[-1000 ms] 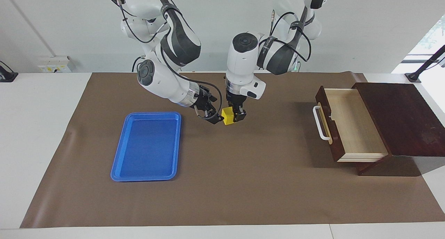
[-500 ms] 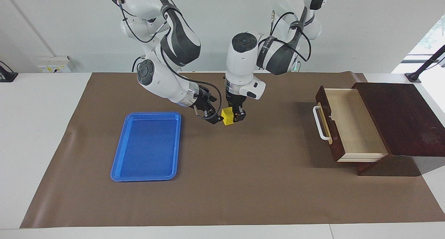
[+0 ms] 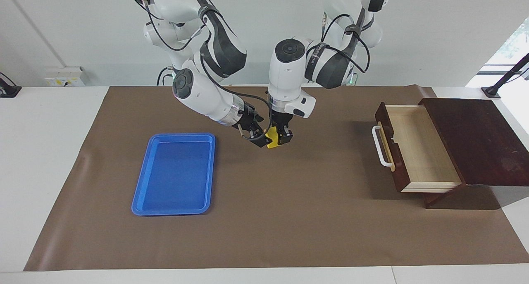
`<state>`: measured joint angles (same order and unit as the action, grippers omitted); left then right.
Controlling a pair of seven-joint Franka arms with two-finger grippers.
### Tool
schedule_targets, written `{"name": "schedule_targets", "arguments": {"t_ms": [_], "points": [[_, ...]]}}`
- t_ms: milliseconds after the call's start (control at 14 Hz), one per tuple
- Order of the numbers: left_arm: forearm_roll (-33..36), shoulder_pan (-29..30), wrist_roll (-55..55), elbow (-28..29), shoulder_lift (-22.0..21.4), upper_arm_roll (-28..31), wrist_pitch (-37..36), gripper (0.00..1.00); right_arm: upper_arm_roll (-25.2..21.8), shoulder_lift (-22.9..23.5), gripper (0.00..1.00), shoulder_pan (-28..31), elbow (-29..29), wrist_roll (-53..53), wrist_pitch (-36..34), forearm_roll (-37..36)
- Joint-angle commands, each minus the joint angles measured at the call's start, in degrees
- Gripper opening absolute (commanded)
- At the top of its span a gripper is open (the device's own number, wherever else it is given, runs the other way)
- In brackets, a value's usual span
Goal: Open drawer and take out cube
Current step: 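Grasp the cube with the right gripper while the left gripper releases it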
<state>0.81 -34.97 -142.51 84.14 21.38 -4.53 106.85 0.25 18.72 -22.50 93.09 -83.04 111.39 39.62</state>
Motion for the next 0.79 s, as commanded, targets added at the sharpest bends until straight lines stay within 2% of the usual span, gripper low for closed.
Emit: {"name": "schedule_targets", "arguments": {"t_ms": [0, 714], "points": [[1.2, -0.8, -1.1, -1.4, 0.2, 0.6, -2.4, 0.0, -0.2, 0.8, 0.99, -0.8, 0.3, 0.7, 2.5, 0.5], [1.2, -0.9, -1.1, -1.4, 0.2, 0.6, -2.9, 0.0, -0.2, 3.3, 0.99, -0.9, -2.7, 0.2, 2.3, -0.5]]}}
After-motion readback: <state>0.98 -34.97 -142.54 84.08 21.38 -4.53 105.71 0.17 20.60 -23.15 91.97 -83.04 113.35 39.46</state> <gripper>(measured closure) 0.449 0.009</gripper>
